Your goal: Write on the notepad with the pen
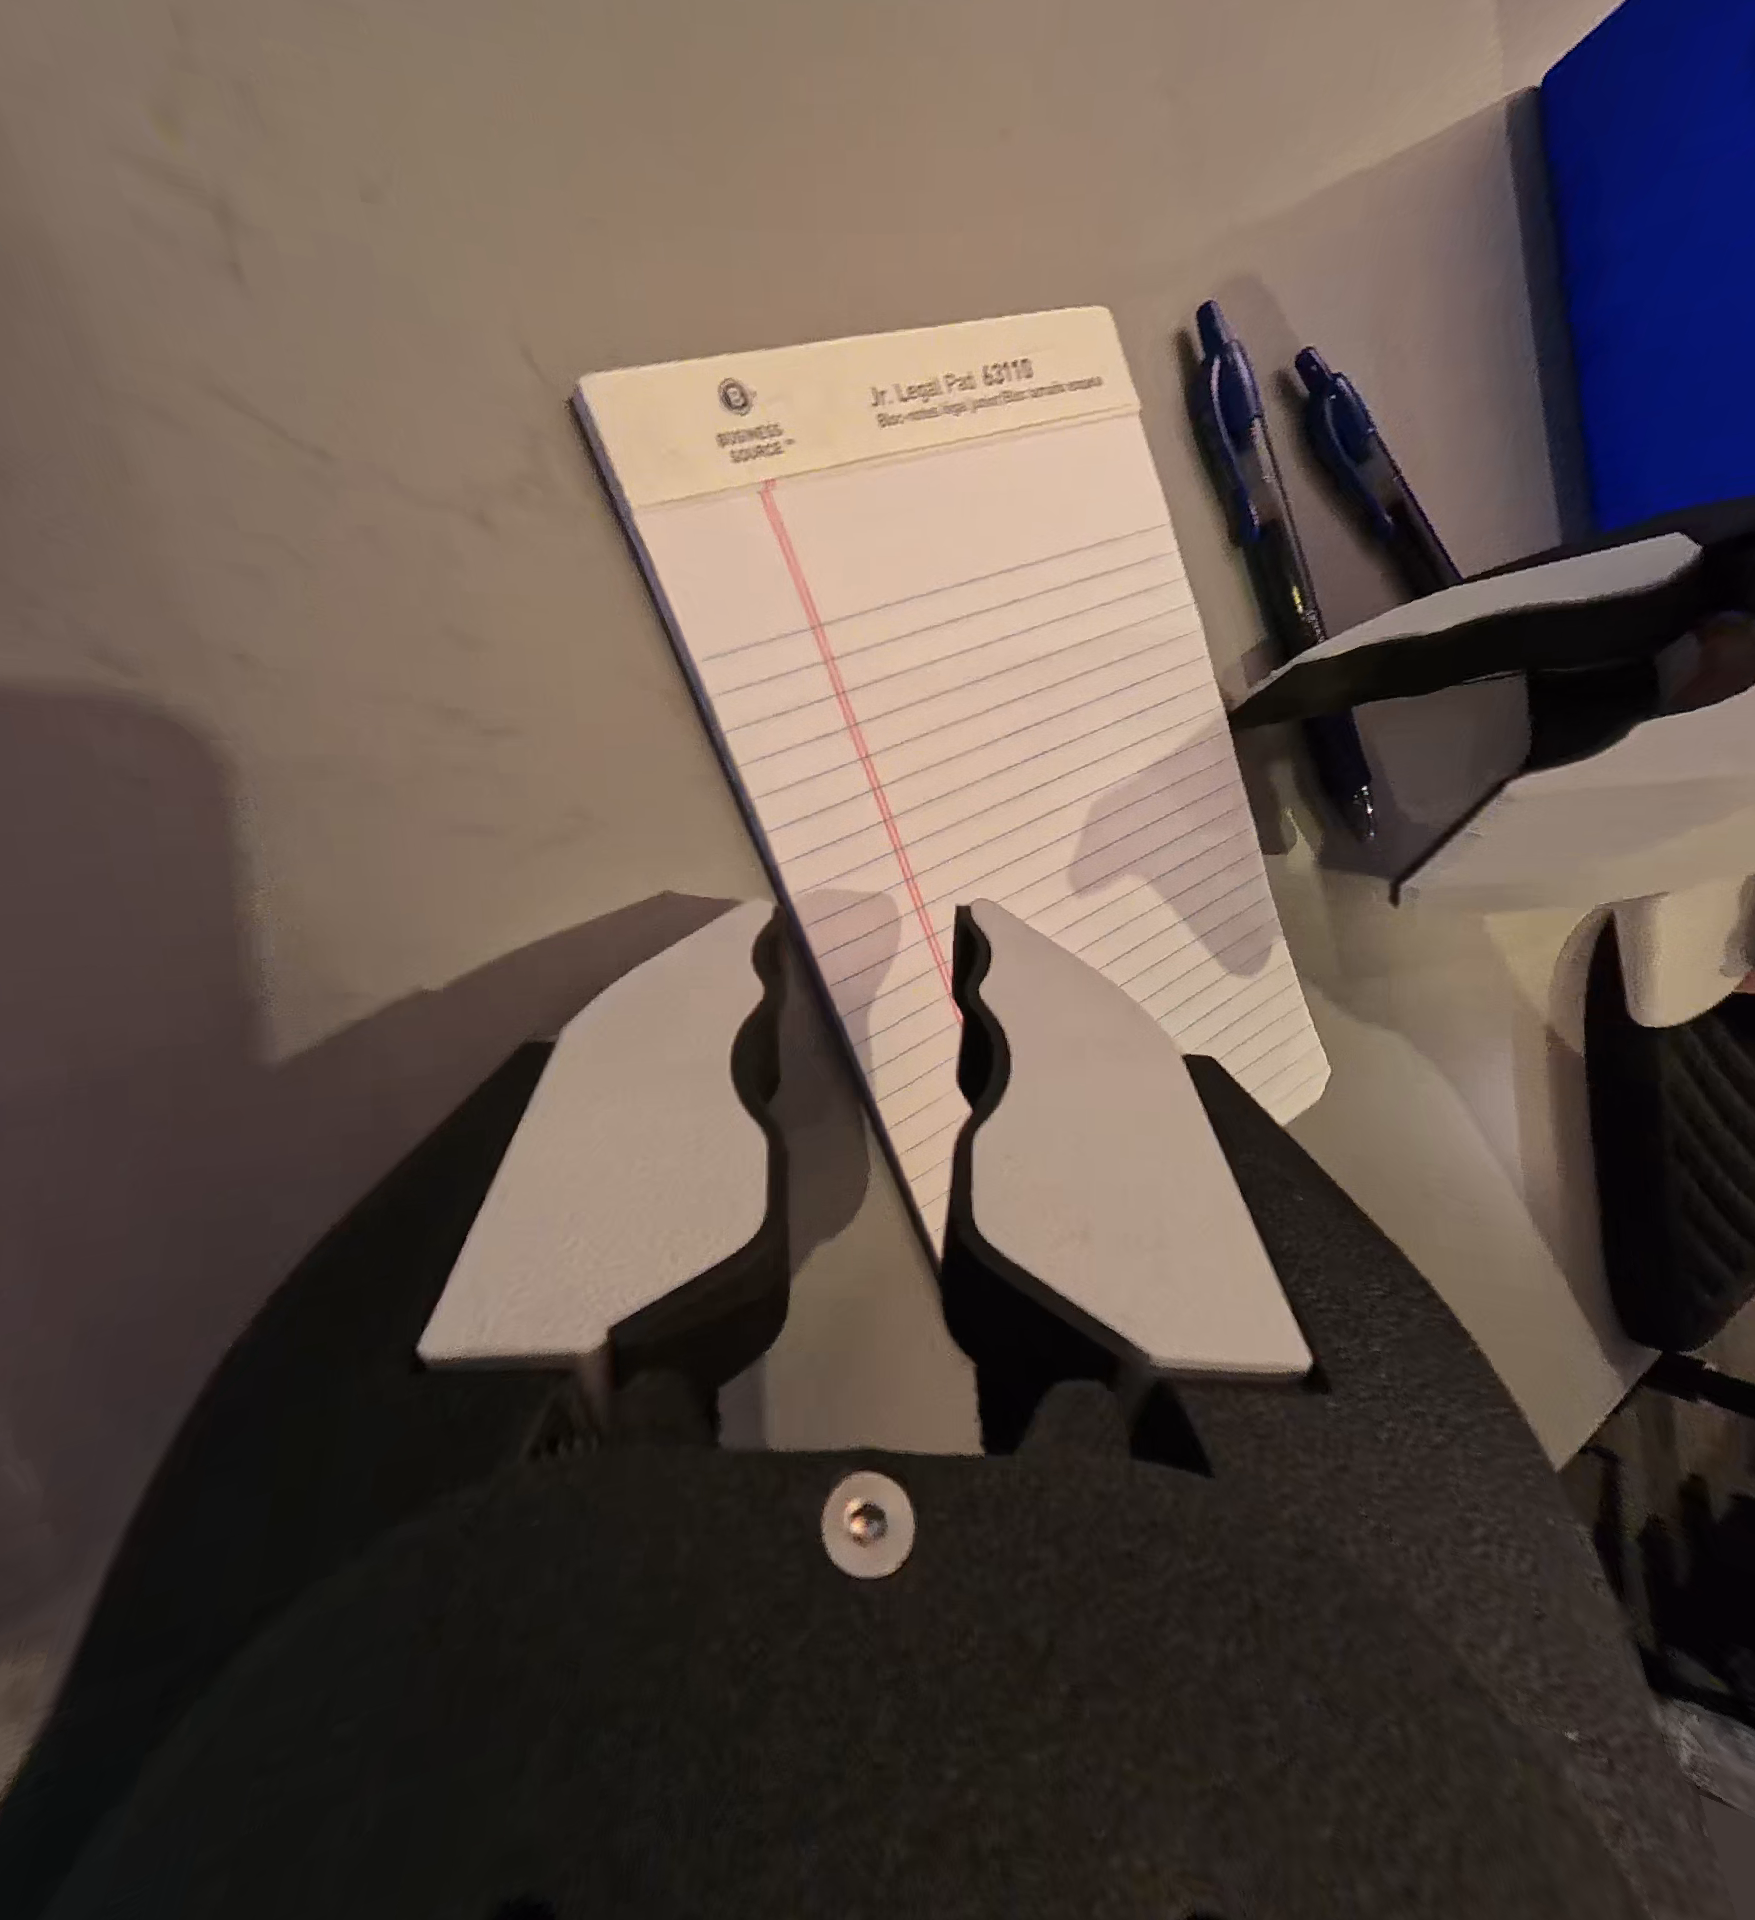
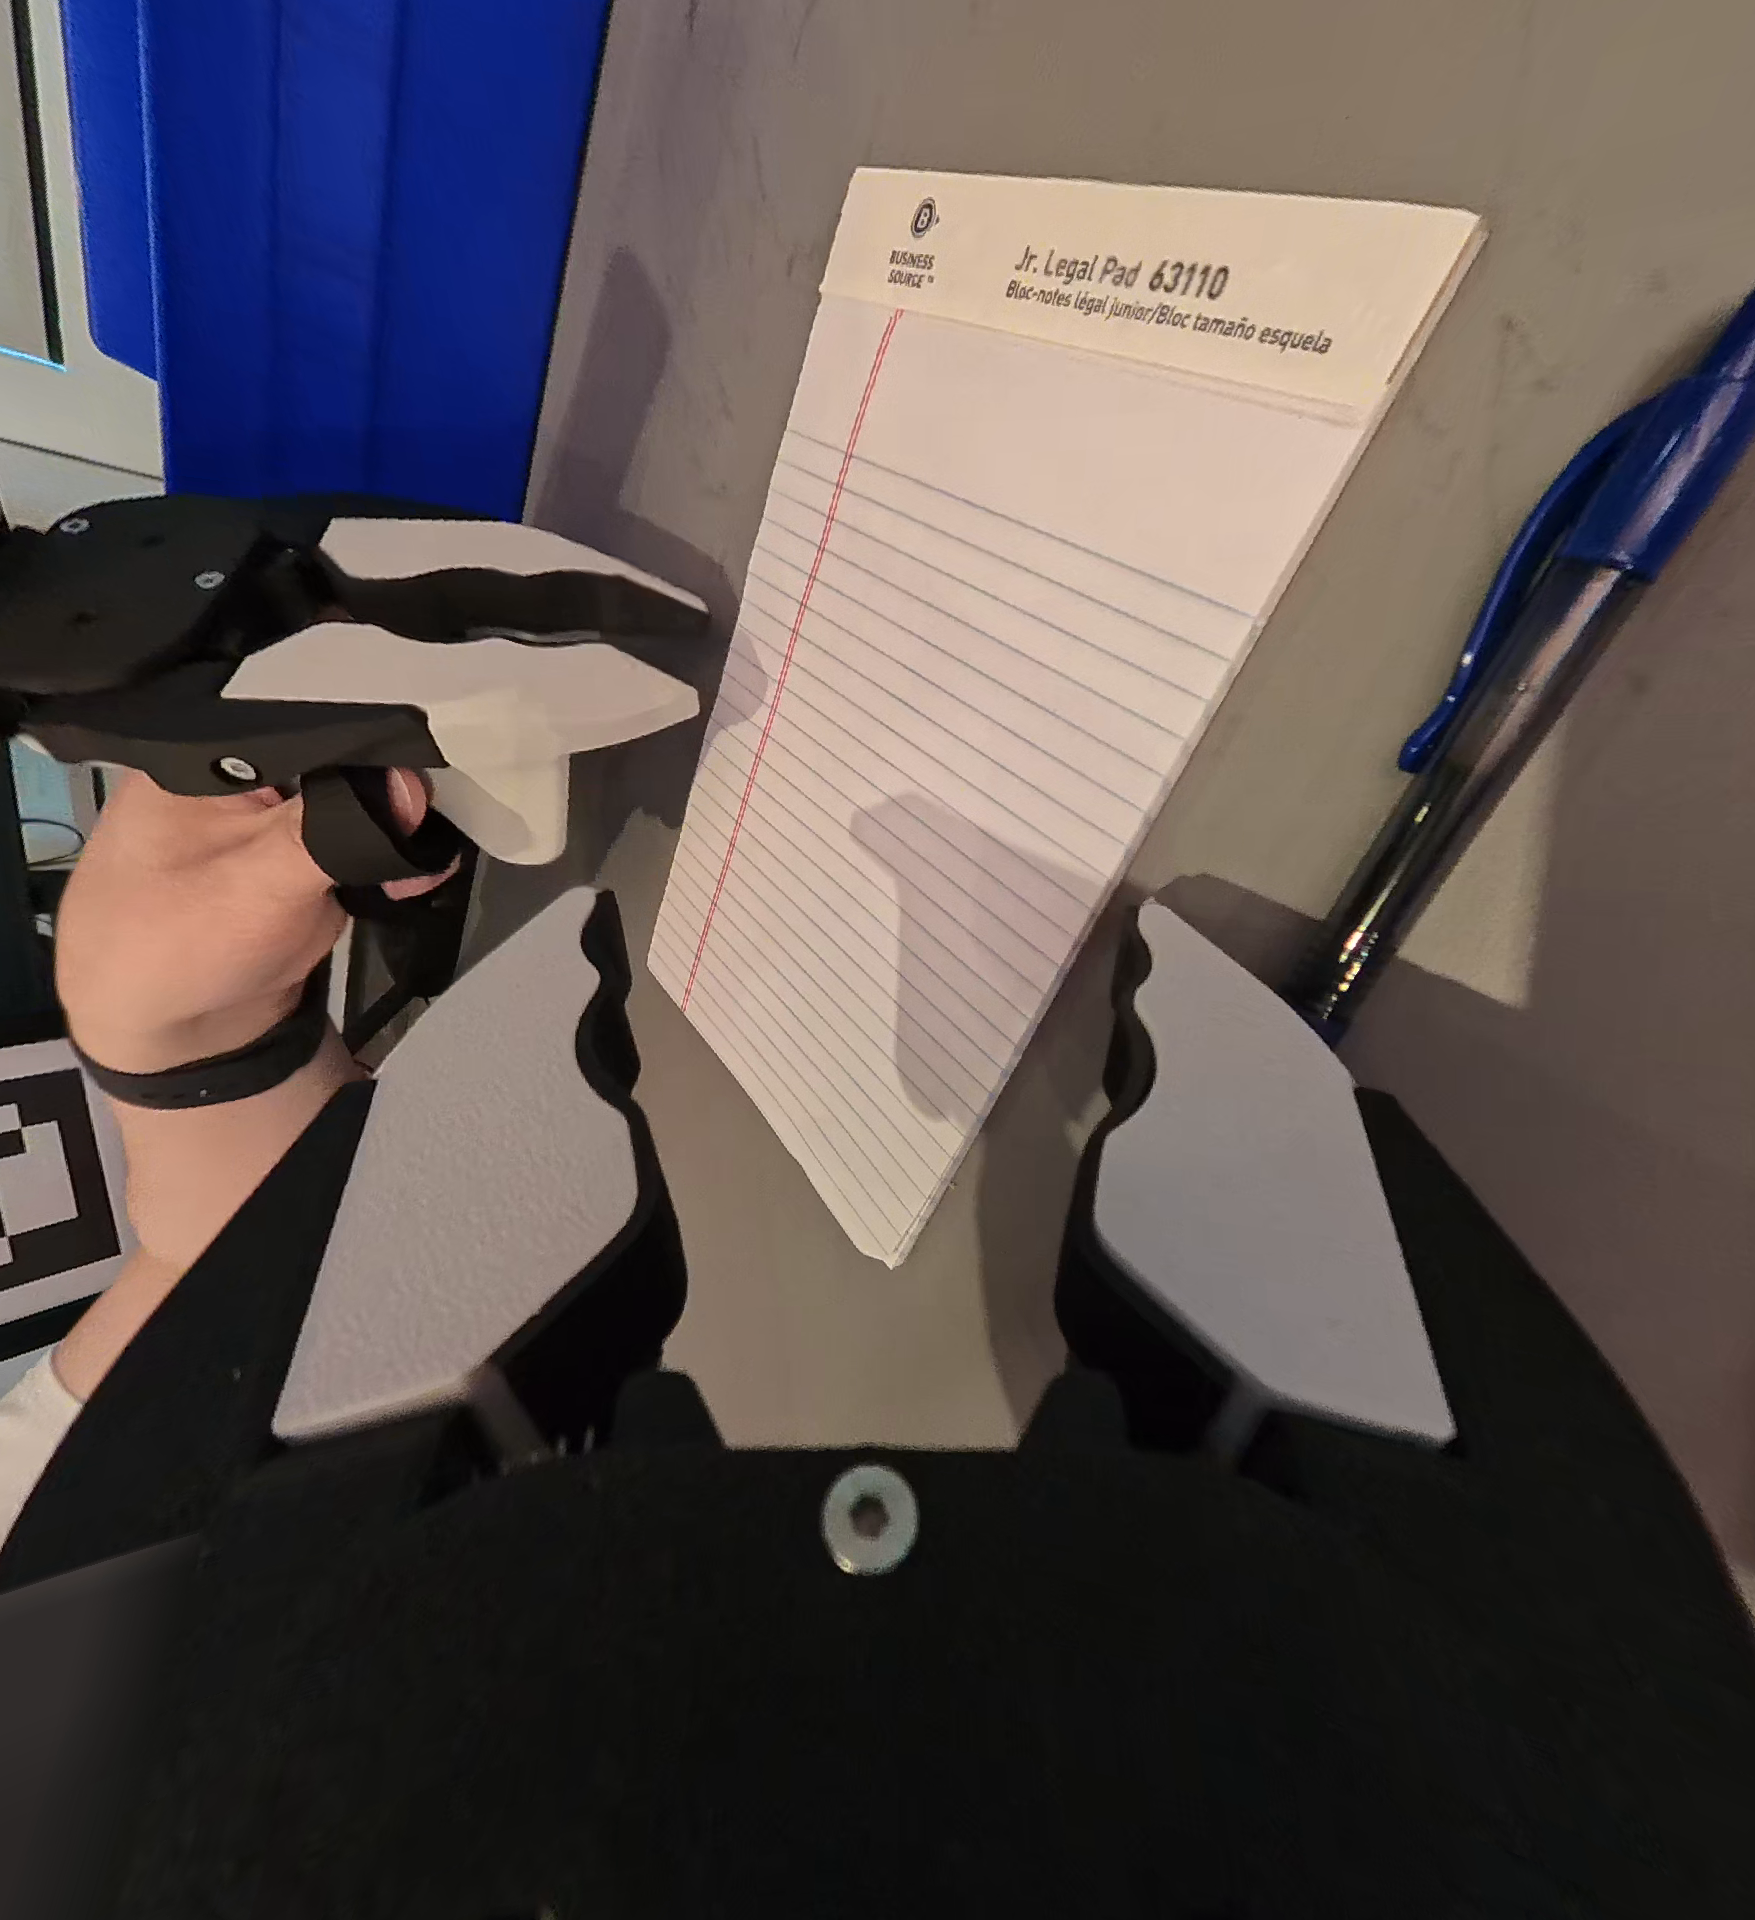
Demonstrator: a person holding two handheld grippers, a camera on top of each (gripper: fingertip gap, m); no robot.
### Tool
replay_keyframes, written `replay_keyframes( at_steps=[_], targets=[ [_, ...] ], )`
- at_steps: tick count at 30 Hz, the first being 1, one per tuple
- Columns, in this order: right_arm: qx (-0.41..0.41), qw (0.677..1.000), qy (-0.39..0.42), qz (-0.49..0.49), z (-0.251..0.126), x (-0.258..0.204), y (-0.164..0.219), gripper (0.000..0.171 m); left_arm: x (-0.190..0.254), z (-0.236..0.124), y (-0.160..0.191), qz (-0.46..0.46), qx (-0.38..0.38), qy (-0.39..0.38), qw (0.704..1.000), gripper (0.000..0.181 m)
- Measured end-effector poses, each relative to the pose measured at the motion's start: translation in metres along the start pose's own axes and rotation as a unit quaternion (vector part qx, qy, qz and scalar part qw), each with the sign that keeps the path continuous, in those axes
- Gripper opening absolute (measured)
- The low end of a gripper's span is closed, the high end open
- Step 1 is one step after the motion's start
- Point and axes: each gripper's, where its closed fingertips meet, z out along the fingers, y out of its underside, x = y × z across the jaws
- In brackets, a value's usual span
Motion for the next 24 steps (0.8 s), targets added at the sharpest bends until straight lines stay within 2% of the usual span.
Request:
replay_keyframes(
  at_steps=[6,12,17,24],
  targets=[
    [-0.006,1.0,-0.006,0.003,-0.002,0.0,0.0,0.091,0.009,-0.003,-0.006,-0.062,-0.002,0.058,0.996,0.039],
    [-0.004,1.0,-0.008,0.003,-0.001,-0.001,-0.001,0.093,0.009,0.003,-0.003,-0.095,-0.02,0.068,0.993,0.044],
    [0.006,1.0,-0.013,0.004,0.0,-0.001,-0.002,0.09,0.005,0.007,-0.002,-0.095,-0.017,0.056,0.994,0.037],
    [0.013,0.999,-0.029,0.016,-0.002,0.001,-0.002,0.086,-0.001,0.0,-0.001,-0.069,-0.007,0.028,0.997,0.038]
  ],
)
